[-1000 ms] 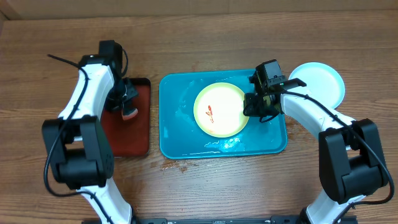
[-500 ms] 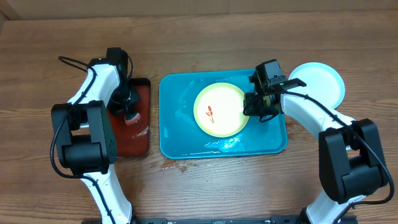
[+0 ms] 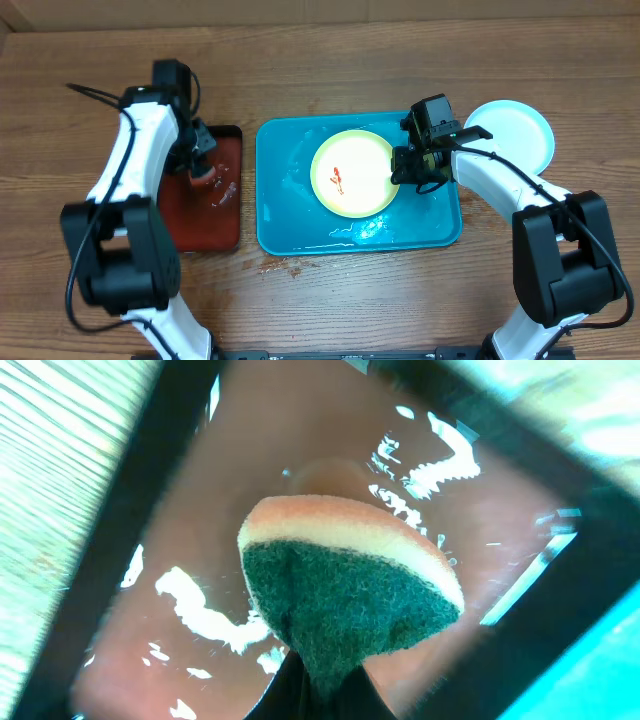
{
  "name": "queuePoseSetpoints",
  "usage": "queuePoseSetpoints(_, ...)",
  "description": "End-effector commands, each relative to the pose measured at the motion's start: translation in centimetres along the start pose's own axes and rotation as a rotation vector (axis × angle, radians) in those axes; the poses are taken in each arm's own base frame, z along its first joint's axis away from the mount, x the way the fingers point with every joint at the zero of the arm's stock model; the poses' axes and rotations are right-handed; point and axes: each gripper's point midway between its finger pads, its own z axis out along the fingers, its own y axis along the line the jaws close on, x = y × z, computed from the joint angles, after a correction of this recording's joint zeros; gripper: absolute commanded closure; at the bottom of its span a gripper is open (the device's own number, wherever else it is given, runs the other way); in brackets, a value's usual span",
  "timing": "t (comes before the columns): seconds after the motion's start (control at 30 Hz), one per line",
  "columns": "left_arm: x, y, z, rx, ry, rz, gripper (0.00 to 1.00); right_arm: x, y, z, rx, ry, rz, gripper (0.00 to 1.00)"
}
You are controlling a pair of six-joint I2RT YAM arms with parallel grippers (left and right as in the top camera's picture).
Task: Clean dirty plates on tray and stack at the side
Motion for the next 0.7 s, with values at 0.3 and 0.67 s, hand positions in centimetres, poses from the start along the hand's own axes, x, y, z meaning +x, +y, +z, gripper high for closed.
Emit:
queuePoseSetpoints(0.3, 0.4, 0.3, 3.4, -0.040, 0.043, 0.030, 0.96, 0.1, -0.2, 0.3, 0.010, 0.002, 0.001, 0.96)
queuePoseSetpoints(0.67, 0.6, -0.1, 6.6, -0.056, 0.074, 0.040, 0.96, 0.0, -0.1, 0.3, 0.009, -0.002, -0.001, 0.96)
